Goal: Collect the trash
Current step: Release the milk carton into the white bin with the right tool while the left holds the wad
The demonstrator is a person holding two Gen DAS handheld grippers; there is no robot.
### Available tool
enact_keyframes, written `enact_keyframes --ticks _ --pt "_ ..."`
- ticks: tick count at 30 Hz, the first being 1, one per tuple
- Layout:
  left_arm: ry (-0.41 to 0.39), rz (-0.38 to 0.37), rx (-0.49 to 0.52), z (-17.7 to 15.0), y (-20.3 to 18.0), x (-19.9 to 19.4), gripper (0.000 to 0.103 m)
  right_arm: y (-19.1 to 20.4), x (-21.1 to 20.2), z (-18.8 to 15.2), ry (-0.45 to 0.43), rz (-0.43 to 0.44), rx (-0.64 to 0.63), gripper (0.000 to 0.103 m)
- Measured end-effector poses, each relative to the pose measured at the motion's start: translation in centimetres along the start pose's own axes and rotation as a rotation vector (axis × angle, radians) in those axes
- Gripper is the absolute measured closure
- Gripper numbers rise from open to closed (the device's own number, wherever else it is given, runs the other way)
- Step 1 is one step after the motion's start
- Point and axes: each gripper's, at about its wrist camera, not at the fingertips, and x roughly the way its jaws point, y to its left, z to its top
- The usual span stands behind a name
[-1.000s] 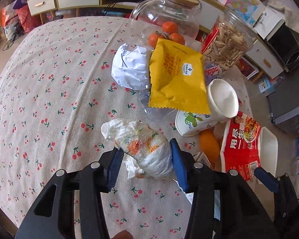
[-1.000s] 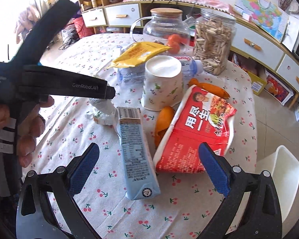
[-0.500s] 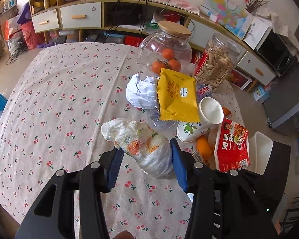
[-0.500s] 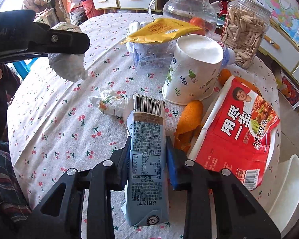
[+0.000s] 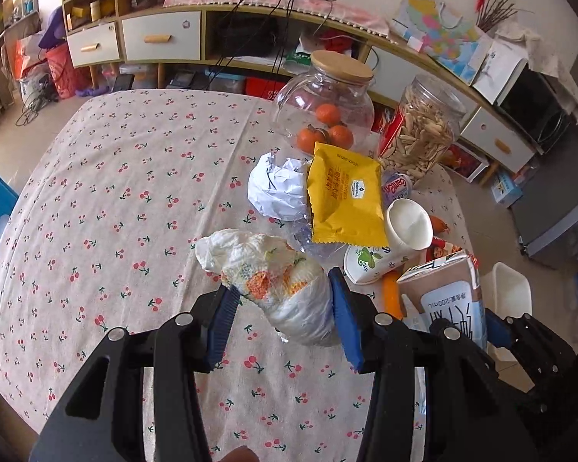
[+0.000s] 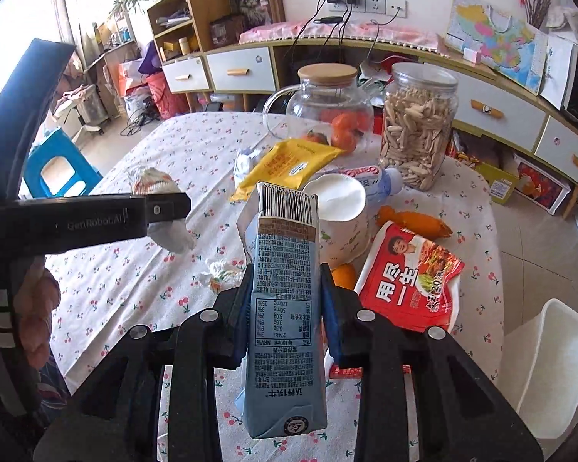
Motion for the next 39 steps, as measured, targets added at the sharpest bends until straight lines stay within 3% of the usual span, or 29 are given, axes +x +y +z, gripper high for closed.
enact_keyframes --ticks 17,29,33,36,39 --pt "-0.137 0.024 0.080 -0.6 -5.1 -1.3 0.056 -6.5 -3.7 -0.4 -0.179 -0.269 0.220 0.073" --pt "-0.218 -0.021 0.191 -2.6 -11.3 -2.0 0.056 -15.0 -8.5 -3.1 -0.262 -0.490 0.452 0.073" --pt "-0.212 -0.042 0.245 -3.6 -14.0 -1.6 0.056 -18.7 -10.0 -4.5 -0.258 -0.619 0.539 0.073" --pt "-0.200 -0.064 0.264 -4.2 -15.9 -1.1 0.056 -21.7 -10.4 -5.8 -0.214 -0.736 0.601 0.073" --pt "-0.191 -0.087 0.290 -4.7 -18.3 -0.7 0.056 -25.2 -10.8 -7.5 -0.156 -0.790 0.704 0.072"
